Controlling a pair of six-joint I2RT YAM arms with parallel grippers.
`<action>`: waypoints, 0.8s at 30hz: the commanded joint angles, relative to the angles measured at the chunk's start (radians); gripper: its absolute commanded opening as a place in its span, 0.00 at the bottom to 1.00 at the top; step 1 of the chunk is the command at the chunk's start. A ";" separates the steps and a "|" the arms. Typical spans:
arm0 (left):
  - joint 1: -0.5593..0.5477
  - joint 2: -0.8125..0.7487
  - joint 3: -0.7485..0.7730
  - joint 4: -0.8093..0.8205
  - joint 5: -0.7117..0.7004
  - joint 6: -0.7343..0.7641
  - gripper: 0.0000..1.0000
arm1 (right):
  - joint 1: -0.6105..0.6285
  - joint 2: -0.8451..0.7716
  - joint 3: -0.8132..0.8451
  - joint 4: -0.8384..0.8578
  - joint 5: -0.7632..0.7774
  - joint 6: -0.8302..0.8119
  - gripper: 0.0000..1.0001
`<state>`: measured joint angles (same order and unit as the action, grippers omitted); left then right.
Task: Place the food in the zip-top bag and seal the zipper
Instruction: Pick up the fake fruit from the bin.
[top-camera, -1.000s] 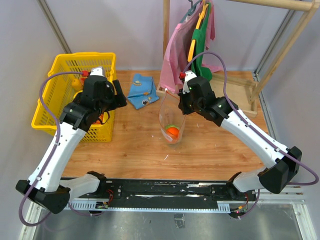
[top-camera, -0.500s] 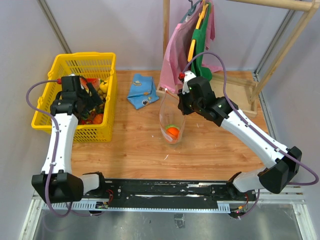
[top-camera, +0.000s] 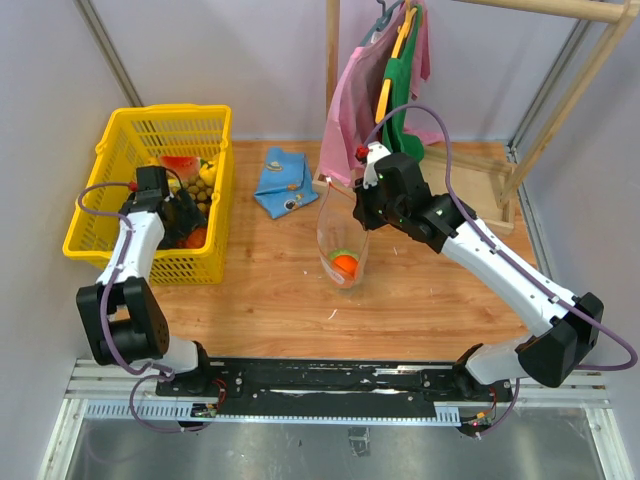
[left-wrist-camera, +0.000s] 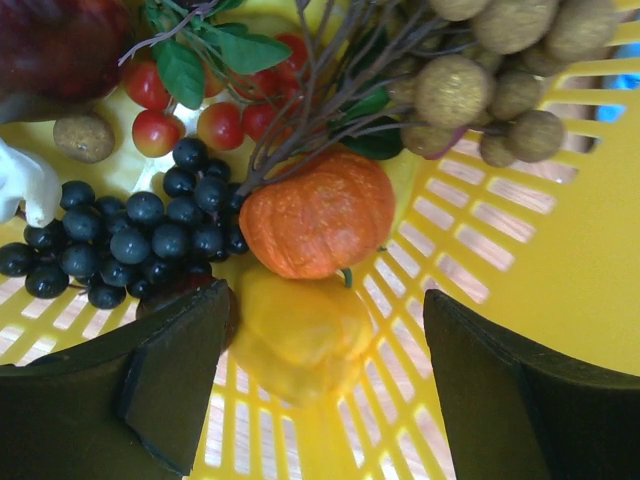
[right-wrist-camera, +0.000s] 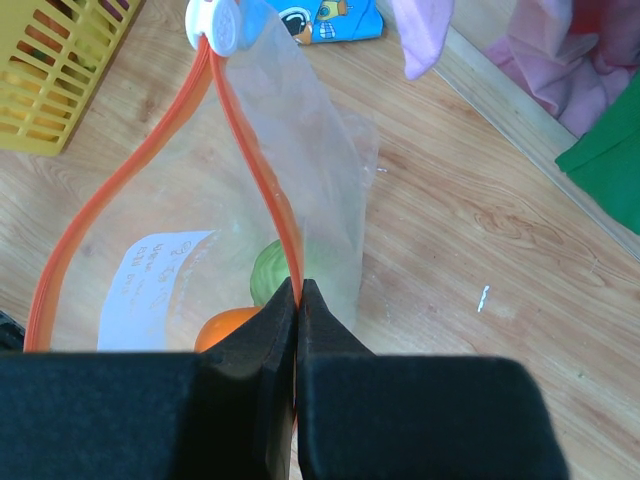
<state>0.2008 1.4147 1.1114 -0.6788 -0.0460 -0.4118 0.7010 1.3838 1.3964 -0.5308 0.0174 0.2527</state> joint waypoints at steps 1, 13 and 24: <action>0.018 0.060 -0.020 0.089 0.012 0.006 0.81 | -0.010 -0.007 -0.009 0.028 -0.017 -0.018 0.01; 0.017 0.205 -0.092 0.169 0.074 0.001 0.85 | -0.010 0.009 -0.002 0.026 -0.014 -0.018 0.01; 0.017 0.207 -0.091 0.171 0.083 0.011 0.68 | -0.009 0.021 0.006 0.028 -0.013 -0.015 0.01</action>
<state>0.2176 1.6032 1.0401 -0.4980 0.0254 -0.4122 0.7010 1.3991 1.3964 -0.5217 0.0071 0.2459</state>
